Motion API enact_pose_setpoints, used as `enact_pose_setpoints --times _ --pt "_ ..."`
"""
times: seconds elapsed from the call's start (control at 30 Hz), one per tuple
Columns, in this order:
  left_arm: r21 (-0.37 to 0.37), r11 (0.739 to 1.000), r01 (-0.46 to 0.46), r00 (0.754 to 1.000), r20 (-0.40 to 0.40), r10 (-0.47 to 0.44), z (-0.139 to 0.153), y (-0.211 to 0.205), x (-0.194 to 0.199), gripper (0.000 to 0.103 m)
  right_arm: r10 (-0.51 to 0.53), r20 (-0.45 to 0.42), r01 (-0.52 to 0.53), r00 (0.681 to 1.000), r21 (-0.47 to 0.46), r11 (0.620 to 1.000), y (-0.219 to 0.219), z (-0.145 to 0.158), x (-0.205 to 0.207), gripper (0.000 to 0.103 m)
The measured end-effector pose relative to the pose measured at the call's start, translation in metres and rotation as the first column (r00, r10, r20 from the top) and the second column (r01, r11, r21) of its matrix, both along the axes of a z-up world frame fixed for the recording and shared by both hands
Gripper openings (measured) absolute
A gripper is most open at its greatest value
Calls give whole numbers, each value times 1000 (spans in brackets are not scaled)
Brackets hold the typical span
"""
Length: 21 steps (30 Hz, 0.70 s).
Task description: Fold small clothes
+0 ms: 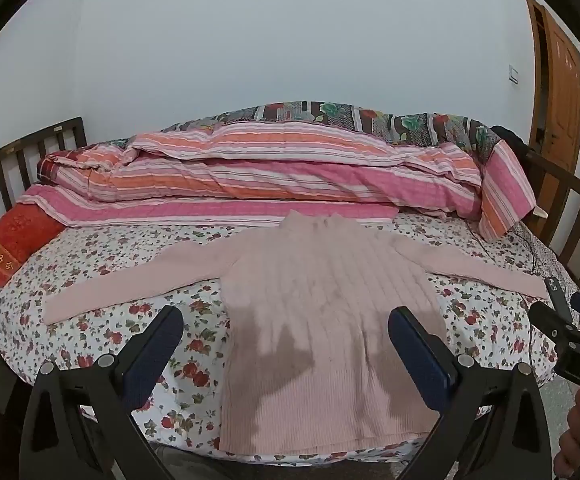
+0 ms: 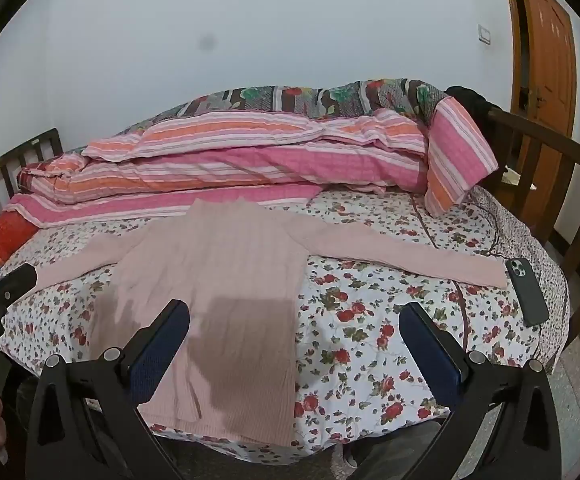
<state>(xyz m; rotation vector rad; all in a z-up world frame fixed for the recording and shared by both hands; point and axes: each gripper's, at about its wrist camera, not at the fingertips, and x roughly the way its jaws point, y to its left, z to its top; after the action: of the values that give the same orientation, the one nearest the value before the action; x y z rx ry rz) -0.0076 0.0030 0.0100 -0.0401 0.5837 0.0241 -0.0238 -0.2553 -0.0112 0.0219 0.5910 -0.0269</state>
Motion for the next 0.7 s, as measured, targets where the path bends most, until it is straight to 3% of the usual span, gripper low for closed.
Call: enact_pose_setpoints --times 0.7 --pt "2 1000 -1 1000 3 1 -1 0 -2 103 2 12 -2 1000 -1 1000 -2 4 -7 103"
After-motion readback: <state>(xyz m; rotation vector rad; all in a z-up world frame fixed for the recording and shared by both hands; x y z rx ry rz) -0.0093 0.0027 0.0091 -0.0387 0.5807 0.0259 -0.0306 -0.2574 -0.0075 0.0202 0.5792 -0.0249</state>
